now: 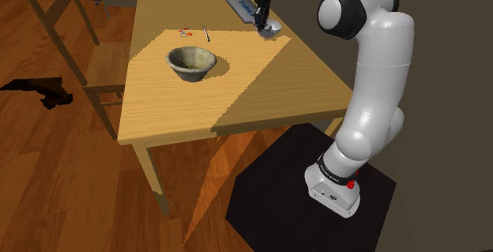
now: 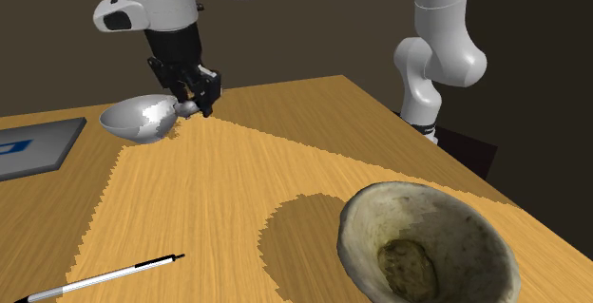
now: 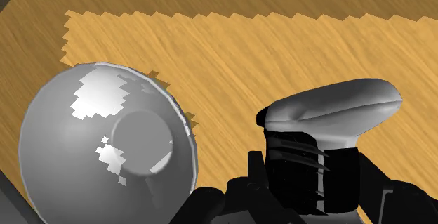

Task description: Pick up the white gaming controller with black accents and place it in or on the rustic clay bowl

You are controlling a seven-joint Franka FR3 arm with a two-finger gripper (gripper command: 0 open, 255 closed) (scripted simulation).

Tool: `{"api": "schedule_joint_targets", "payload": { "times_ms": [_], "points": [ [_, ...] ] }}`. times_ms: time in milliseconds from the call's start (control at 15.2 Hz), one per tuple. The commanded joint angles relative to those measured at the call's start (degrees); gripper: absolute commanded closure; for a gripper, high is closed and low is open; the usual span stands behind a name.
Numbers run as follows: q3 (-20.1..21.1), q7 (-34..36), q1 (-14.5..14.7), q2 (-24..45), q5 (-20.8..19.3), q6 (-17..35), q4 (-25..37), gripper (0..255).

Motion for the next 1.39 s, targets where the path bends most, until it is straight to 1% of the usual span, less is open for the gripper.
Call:
{"api": "schedule_joint_targets", "payload": {
  "times_ms": [0, 462, 858, 1056, 1320],
  "points": [
    [0.0, -0.3, -0.1, 0.3, 0.1, -1.6, 1.9, 255],
    [-0.1, -1.3, -0.4, 1.5, 0.3, -7.6, 9.2, 255],
    [-0.2, -2.3, -0.8, 3.7, 0.6, -13.4, 17.3, 255],
    [0.6, 1.4, 2.4, -0.2, -0.1, -12.0, 11.4, 255],
    [1.8, 6.4, 6.3, -4.0, -0.8, -11.3, 6.1, 255]
  ]
}}
